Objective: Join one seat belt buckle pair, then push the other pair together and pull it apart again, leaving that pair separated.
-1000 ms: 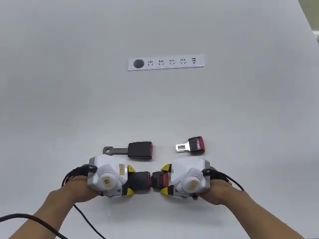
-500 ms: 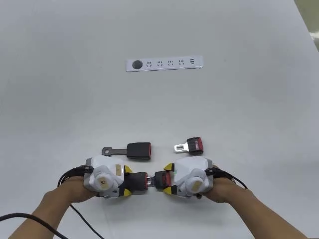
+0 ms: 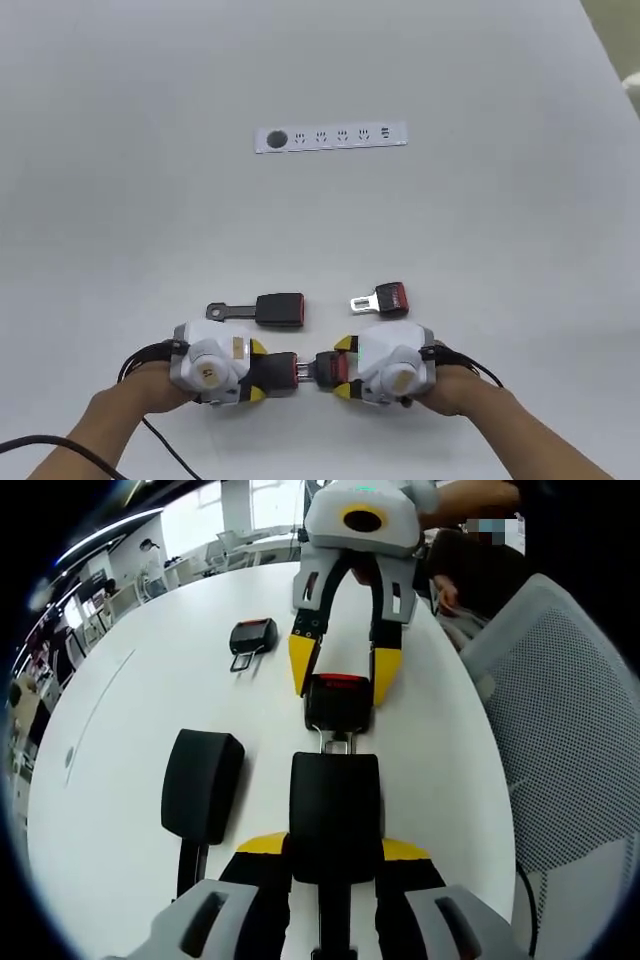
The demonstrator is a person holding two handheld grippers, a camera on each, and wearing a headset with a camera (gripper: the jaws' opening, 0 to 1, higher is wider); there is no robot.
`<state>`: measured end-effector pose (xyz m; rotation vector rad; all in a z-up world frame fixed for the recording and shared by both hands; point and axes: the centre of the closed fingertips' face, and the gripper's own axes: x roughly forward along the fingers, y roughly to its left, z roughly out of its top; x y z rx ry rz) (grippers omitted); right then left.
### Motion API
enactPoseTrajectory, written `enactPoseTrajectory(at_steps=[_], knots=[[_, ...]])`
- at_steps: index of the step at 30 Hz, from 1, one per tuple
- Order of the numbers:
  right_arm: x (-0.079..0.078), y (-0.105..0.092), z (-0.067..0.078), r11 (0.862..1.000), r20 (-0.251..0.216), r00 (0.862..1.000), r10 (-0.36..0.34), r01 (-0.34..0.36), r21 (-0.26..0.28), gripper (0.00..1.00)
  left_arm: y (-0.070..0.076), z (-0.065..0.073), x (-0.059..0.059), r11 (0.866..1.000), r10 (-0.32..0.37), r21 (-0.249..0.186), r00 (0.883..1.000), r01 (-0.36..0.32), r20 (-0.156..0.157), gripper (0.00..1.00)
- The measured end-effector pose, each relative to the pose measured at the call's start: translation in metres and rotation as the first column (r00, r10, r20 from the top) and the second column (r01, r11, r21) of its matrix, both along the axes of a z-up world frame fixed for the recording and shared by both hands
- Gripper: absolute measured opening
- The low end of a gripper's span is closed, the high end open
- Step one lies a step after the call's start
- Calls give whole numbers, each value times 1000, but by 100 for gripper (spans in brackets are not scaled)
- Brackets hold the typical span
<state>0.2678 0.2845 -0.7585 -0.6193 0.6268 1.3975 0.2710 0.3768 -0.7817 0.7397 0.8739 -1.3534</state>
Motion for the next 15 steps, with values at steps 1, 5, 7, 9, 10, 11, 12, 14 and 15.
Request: enactPoseTrajectory(at_steps=[1,5,7,9,10,11,12,14,15], knots=[[0,-2,1,1000,-2,1000,-2,2,-1,28,0,0,0,1000,-1,1,1000,1,-1,32],[0,-7,0,1000,-3,1000,-1,1,-7,28,0,0,0,1000,-4,2,1000,4,0,32],[0,-10,-1,1000,-2,1000,-5,5,-8,28,1,-1,0,1000,-4,1,1000,4,0,32],[0,-13,-1,1000,-1,1000,-7,7,-8,29,1,-1,0,1000,-4,0,1000,4,1,32],[0,-15,0,1000,-1,1000,-8,8,-10,29,1,-1,0,1000,-5,0,1000,5,1,32],[0,-16,0,1000,-2,1000,-7,7,-11,29,1,-1,0,1000,-6,0,1000,6,1,32],[0,-17,0,1000,-2,1000,-7,7,-13,29,1,-1,0,1000,-7,0,1000,7,2,32],[0,-19,-2,1000,0,1000,-7,7,-17,29,1,-1,0,1000,-9,0,1000,9,2,32],[0,-20,-2,1000,1,1000,-6,6,-19,29,1,-1,0,1000,-11,0,1000,11,3,32]])
